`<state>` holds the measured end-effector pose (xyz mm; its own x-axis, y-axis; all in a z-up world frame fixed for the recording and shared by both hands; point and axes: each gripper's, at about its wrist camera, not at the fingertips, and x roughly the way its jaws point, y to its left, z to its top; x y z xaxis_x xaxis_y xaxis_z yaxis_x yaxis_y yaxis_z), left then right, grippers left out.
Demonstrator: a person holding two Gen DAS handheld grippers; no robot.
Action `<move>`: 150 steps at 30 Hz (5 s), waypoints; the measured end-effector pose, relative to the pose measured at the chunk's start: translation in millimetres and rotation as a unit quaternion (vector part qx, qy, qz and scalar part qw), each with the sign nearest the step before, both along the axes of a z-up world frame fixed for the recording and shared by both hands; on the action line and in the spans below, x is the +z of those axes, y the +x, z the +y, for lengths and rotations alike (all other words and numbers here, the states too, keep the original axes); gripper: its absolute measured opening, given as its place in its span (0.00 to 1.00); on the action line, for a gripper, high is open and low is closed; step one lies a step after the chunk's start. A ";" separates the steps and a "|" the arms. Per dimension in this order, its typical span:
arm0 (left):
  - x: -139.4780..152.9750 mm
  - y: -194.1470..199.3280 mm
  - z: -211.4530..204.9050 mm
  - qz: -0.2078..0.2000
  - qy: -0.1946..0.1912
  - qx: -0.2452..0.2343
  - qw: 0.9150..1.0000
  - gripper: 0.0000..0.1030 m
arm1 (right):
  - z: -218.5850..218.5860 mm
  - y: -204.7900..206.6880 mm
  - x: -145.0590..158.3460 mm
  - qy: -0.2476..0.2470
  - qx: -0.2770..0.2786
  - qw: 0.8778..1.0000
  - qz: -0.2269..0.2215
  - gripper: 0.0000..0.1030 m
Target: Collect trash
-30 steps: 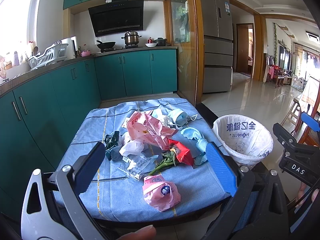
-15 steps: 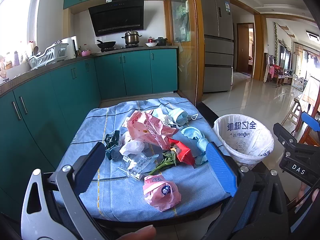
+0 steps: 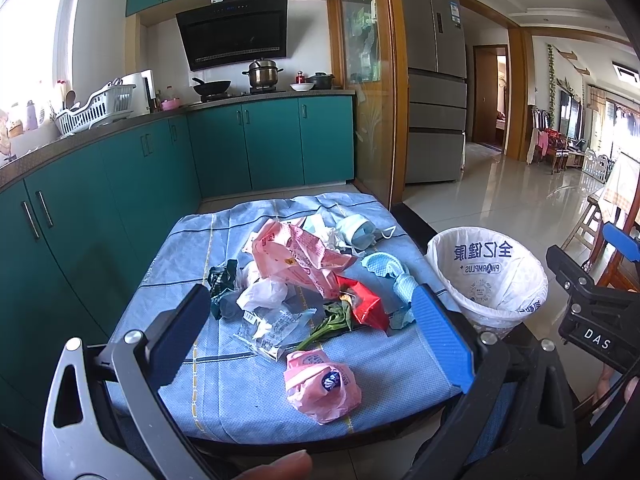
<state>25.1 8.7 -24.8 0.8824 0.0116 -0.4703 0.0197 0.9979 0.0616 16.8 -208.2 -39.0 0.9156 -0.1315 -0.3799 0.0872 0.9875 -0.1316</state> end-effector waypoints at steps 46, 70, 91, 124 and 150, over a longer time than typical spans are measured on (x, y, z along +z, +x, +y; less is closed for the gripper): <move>-68.2 28.3 130.2 0.102 -0.021 0.169 0.980 0.89 | 149.6 49.0 -97.5 0.048 0.367 0.906 0.207 0.88; -65.2 182.6 16.5 0.134 -0.018 -0.042 0.990 0.96 | 31.2 148.0 -36.5 0.073 0.186 0.975 0.099 0.56; -81.9 203.1 50.1 0.102 -0.053 -0.025 0.993 0.36 | 37.5 197.1 -91.8 0.095 0.187 0.969 0.127 0.57; -116.5 206.7 139.9 0.212 -0.048 0.035 0.975 0.48 | 32.1 183.4 -88.5 0.098 0.190 0.969 0.124 0.57; -22.6 180.2 -68.0 0.024 -0.079 -0.172 0.982 0.45 | -139.5 134.9 -75.6 0.113 -0.075 0.989 0.052 0.57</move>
<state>205.3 -59.3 -47.4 0.7981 -0.3604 -0.4829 0.3571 0.9284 -0.1026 151.7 -347.7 -114.7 0.8467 -0.1630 -0.5065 0.2316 0.9699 0.0752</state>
